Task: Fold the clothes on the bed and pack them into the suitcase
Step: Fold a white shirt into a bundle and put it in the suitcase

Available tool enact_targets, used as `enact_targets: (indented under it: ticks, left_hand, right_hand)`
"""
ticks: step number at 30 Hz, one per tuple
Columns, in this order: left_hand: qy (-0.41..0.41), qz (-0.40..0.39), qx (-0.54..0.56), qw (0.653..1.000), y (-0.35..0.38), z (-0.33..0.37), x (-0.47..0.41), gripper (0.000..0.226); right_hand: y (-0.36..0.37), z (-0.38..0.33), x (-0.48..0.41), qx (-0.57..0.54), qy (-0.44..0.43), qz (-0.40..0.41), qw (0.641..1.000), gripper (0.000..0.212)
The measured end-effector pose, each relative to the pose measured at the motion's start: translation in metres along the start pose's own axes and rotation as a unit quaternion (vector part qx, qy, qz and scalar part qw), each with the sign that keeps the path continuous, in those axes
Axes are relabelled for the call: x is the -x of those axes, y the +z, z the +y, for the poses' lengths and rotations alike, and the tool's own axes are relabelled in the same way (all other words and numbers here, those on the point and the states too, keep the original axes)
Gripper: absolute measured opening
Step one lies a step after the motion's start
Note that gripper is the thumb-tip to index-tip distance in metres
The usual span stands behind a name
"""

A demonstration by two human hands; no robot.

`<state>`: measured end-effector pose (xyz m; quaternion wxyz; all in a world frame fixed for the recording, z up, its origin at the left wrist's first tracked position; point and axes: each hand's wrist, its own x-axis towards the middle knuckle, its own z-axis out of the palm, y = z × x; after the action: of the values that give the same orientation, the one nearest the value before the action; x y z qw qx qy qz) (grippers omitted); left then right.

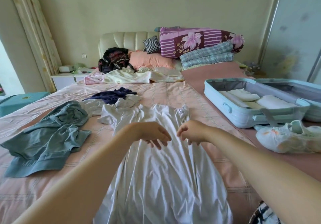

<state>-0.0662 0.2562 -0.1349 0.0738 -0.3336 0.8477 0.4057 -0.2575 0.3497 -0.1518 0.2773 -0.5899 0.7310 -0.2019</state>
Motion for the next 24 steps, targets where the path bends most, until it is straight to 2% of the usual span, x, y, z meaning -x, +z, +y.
enact_targets:
  ticks: [2,4,8,12,16,18,20,22,24]
  left_hand:
    - [0.027,0.083,0.018,0.996,-0.005,0.013,-0.025,0.016]
    - [0.031,0.149,0.029,0.988,-0.010,0.022,-0.054,0.018]
    - [0.021,0.248,0.000,0.969,-0.025,0.027,-0.112,0.020]
    - [0.020,0.316,-0.058,0.947,-0.039,0.021,-0.162,0.028]
    - [0.026,0.335,-0.129,0.933,-0.052,0.011,-0.215,0.038]
    - [0.031,0.313,-0.169,0.934,-0.059,0.003,-0.244,0.044]
    - [0.018,0.266,-0.216,0.939,-0.065,-0.003,-0.269,0.052]
    - [-0.022,0.222,-0.295,0.929,-0.068,-0.006,-0.286,0.054]
    - [-0.056,0.223,-0.338,0.913,-0.070,-0.010,-0.297,0.048]
  right_hand:
    - [-0.016,0.017,-0.016,0.054,0.002,0.079,0.995,0.024]
    - [-0.026,0.036,-0.037,0.080,0.020,0.114,0.990,0.026]
    - [-0.037,0.067,-0.085,0.084,0.038,0.151,0.984,0.025]
    - [-0.041,0.089,-0.138,0.097,0.023,0.180,0.979,0.034]
    - [-0.044,0.108,-0.188,0.103,-0.004,0.188,0.977,0.031]
    - [-0.044,0.120,-0.211,0.168,0.006,0.194,0.966,0.033]
    - [-0.042,0.131,-0.230,0.230,0.032,0.178,0.956,0.047]
    - [-0.045,0.133,-0.245,0.243,0.035,0.145,0.958,0.065]
    - [-0.050,0.131,-0.257,0.246,0.010,0.116,0.962,0.075]
